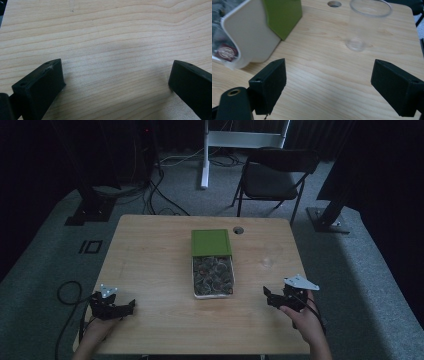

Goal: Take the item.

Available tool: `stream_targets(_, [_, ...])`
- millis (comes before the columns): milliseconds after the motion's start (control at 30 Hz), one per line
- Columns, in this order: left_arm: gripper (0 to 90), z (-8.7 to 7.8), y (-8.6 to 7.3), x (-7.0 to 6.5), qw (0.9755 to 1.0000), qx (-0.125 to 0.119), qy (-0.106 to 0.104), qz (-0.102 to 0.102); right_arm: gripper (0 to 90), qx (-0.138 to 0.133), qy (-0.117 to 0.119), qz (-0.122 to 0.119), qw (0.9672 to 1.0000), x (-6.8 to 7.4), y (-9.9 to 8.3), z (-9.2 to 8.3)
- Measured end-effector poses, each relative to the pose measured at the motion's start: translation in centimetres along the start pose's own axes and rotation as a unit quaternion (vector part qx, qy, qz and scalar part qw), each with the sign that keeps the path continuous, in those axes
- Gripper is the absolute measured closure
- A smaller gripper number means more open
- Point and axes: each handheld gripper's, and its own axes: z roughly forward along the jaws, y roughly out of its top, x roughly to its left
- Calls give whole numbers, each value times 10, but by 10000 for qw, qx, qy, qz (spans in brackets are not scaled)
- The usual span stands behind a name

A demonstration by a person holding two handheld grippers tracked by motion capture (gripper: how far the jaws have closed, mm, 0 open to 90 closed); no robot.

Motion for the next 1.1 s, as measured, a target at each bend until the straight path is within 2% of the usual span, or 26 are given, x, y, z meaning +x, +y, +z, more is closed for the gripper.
stream_targets(600, [4, 0, 0, 0, 10000, 2, 1, 1, 135, -158, 332, -142, 9992, 27, 25, 12])
stream_targets(1100, [4, 0, 0, 0, 10000, 0, -2, -5, 140, -279, 541, -365, 9975, 48, 47, 18])
